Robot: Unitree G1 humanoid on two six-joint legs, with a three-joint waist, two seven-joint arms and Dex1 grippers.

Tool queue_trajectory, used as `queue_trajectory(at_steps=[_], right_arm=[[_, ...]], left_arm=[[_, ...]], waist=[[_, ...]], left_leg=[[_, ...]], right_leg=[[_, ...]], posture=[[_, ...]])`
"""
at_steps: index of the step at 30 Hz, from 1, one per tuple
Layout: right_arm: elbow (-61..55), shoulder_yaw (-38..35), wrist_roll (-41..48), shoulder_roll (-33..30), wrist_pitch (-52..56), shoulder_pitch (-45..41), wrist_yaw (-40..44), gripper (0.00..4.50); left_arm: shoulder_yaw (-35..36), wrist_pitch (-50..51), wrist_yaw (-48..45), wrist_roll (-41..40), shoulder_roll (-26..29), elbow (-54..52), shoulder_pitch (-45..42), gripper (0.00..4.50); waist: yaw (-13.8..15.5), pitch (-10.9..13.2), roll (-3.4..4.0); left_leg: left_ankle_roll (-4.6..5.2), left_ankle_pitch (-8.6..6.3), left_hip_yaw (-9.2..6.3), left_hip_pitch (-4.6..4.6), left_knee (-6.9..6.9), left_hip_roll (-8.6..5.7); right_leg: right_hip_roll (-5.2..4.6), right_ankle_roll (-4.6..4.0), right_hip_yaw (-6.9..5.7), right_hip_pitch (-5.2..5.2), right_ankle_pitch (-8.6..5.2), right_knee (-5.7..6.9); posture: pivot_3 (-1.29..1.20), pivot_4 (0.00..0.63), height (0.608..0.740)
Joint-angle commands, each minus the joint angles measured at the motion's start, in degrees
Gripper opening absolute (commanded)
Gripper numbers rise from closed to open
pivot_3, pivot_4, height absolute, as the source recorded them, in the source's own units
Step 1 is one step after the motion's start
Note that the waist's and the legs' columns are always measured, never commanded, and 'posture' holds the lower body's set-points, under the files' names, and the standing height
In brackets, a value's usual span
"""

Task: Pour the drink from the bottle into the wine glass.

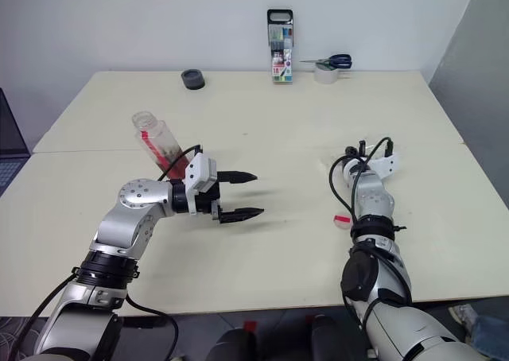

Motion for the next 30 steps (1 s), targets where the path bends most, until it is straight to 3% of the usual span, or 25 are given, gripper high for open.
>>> queue_trajectory(at_steps=[1,5,12,20,24,30], right_arm=[[-6.2,10.6,-9.8,-1.5,-0.3,3.6,5.4,0.34],[-10.9,26.0,-25.2,-3.9,-5.5,11.0,10.6,0.34],[-19.0,37.7,-37.3,-3.8,-11.1,22.4,12.9,0.32],[-20.1,40.3,-43.1,-2.2,-12.1,24.9,12.3,0.31],[-18.5,42.5,-45.1,-2.4,-19.9,21.9,17.8,0.31],[-14.8,45.3,-45.1,0.5,-21.2,15.4,26.5,0.31]], left_arm=[[1.5,0.5,0.9,-1.1,0.0,-2.2,-0.2,4.50],[1.7,0.8,1.6,-1.1,0.1,-2.6,0.1,4.50],[2.1,1.5,2.9,-1.3,0.5,-4.1,1.9,4.50],[4.4,2.7,7.6,-1.2,0.1,-4.7,3.6,4.50],[6.3,3.2,12.1,-0.1,0.8,-6.7,6.0,4.50],[11.1,7.6,16.7,-1.7,3.7,-13.6,12.7,4.50]], waist=[[0.0,0.0,0.04],[0.2,0.0,0.06],[0.4,-0.2,0.08],[0.4,-0.4,-0.03],[0.3,-0.4,-0.02],[-0.7,-0.3,0.03]], left_leg=[[0.00,0.00,0.00,-0.01,-0.01,-0.01],[0.00,0.00,-0.03,0.00,0.02,-0.04],[-0.01,0.00,-0.09,0.02,0.05,-0.04],[0.00,0.00,-0.05,0.36,-0.02,0.00],[0.00,-0.01,-0.01,0.39,-0.06,0.00],[0.02,-0.01,0.03,0.40,-0.17,0.15]], right_leg=[[0.00,0.00,0.00,-0.01,0.00,0.00],[0.00,0.01,-0.02,0.01,0.00,-0.01],[-0.02,0.01,-0.05,0.09,0.00,-0.08],[0.00,0.00,-0.03,0.30,-0.01,-0.07],[0.00,0.01,0.01,0.32,-0.01,-0.13],[0.14,0.00,0.12,0.09,-0.01,-0.08]], posture=[[0.00,0.150,0.740],[0.00,0.150,0.740],[0.00,0.150,0.740],[0.00,0.150,0.740],[0.00,0.150,0.740],[0.00,0.150,0.740]])
